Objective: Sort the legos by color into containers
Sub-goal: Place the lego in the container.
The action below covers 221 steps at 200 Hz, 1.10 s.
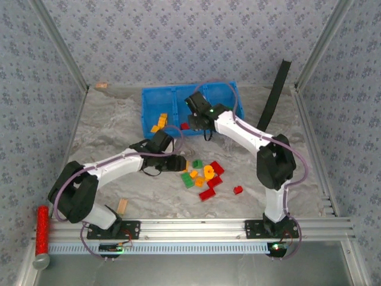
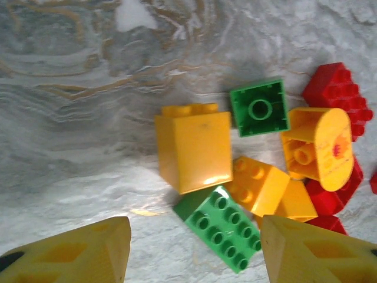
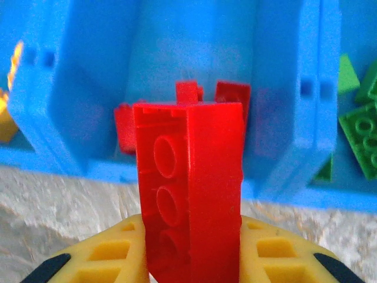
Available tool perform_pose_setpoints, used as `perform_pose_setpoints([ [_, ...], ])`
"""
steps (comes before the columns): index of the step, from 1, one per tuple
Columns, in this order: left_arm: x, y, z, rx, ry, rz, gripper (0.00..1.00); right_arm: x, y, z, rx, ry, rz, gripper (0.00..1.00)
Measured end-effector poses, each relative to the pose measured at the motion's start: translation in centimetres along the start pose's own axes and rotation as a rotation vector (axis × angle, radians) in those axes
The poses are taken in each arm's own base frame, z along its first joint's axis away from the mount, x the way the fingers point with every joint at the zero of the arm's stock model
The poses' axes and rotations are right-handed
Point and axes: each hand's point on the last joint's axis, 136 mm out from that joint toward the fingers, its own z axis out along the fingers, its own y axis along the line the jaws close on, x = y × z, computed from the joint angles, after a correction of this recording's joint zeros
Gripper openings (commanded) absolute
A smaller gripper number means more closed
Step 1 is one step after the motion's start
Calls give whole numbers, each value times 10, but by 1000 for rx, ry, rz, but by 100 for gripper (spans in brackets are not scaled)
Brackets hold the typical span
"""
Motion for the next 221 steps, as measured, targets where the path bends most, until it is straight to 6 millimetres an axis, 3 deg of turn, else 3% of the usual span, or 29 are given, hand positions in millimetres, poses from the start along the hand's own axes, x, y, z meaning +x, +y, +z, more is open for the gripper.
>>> perform_pose_setpoints([
  [37, -3, -9, 3, 3, -34, 11, 61, -19, 11, 37, -7, 7, -33, 18],
  [79, 1, 3, 15, -67, -14, 16, 61, -5, 16, 77, -7, 81, -73, 21],
  [111, 2, 8, 29, -101, 20, 19, 61, 4, 15, 90, -7, 115, -93, 26],
  [178, -3, 4, 48, -133, 49, 39, 59, 10, 9, 92, -20, 139, -110, 50],
  [202, -2, 10, 54, -165, 71, 48, 54, 15, 5, 78, -23, 142, -122, 54],
  [221, -5, 11, 54, -179, 71, 60, 47, 8, 2, 56, -31, 115, -121, 58],
])
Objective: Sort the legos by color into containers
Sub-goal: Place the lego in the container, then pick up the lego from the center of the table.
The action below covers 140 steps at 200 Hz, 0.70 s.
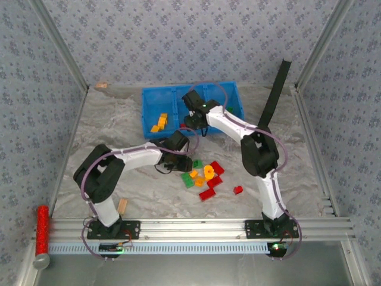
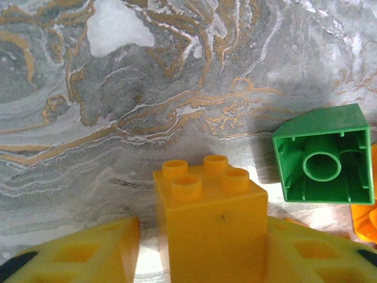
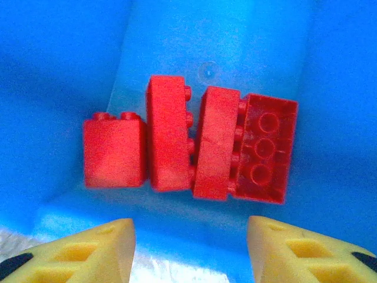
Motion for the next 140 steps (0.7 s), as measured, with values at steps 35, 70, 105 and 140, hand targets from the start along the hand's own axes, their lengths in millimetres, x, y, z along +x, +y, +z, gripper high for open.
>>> perform_pose_setpoints([
  [35, -4, 1, 0, -21, -5, 34, 32, 1, -11, -55, -18, -73, 14, 68],
  [70, -4, 4, -1, -35, -1, 54, 24, 38, -27, -94, -24, -87, 32, 73],
  [105, -7, 19, -5, -69, 12, 49, 20, 109, -47, -117, -7, -28, 130, 74],
  [140, -22, 38, -25, -112, 2, 31, 19, 188, -69, -138, 22, 30, 313, 77],
])
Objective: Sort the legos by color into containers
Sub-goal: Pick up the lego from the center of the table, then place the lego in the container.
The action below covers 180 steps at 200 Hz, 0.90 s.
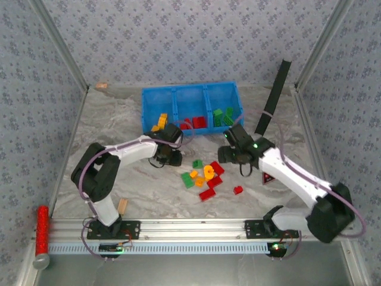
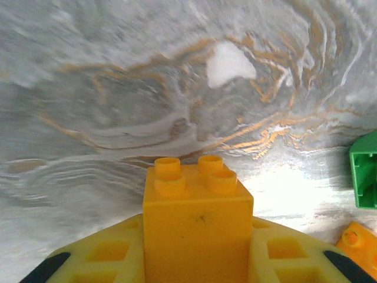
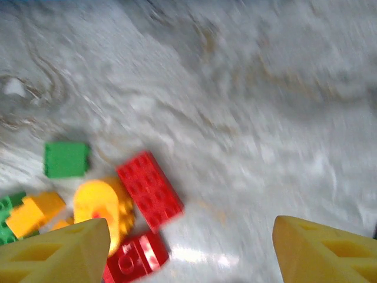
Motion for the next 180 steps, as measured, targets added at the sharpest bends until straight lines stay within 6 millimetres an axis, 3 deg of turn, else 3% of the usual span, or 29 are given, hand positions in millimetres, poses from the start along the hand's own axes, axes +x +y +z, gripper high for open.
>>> perform_pose_setpoints([
  [27, -36, 4, -36, 5, -93, 4, 19, 39, -22, -7, -7, 11, 127, 81],
  [56, -82, 7, -75, 13, -230, 7, 19, 73, -35, 1, -5, 55, 209, 85],
  [99, -116, 41, -100, -26, -322, -56, 19, 116, -38, 23, -9, 148, 251, 87],
  [134, -146, 65, -100, -62, -354, -101, 19, 129, -31, 31, -12, 183, 243, 88],
  [180, -169, 79, -59, -98, -296, -119, 22, 135, -27, 43, 5, 199, 228, 82],
])
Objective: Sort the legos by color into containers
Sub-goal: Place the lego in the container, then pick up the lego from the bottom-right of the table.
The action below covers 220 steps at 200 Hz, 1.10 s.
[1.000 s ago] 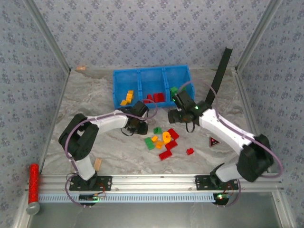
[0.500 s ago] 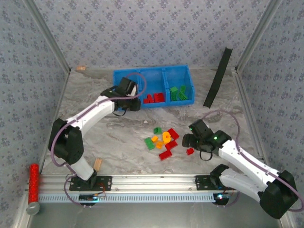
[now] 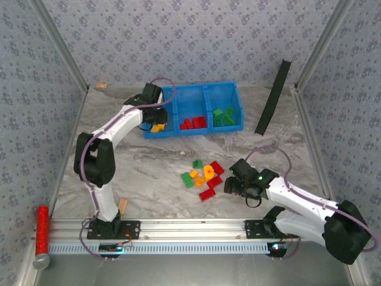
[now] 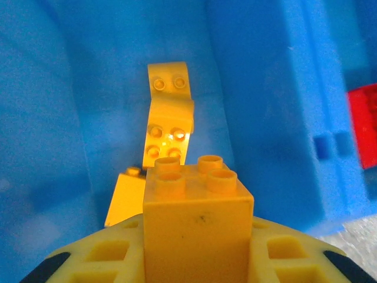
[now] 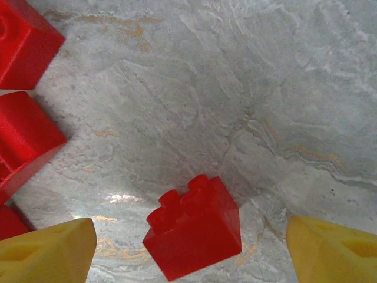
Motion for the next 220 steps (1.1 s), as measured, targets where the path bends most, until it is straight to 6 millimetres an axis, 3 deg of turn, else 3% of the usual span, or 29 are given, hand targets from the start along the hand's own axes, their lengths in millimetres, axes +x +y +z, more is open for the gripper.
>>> perform_pose_setpoints([
  [27, 2, 3, 22, -17, 40, 0, 30, 2, -2, 7, 27, 15, 1, 66],
  [61, 3, 7, 32, -30, 61, -2, 38, 5, -3, 12, 48, 29, 5, 48],
  [143, 8, 10, 31, -43, 81, 23, 52, 2, -7, 12, 67, 15, 2, 31],
  [181, 13, 10, 7, -30, 69, 25, 55, -7, -5, 3, 78, 15, -27, 28],
  [220, 25, 1, -39, 18, 33, 37, 57, -46, 27, -28, 33, -53, -99, 25],
])
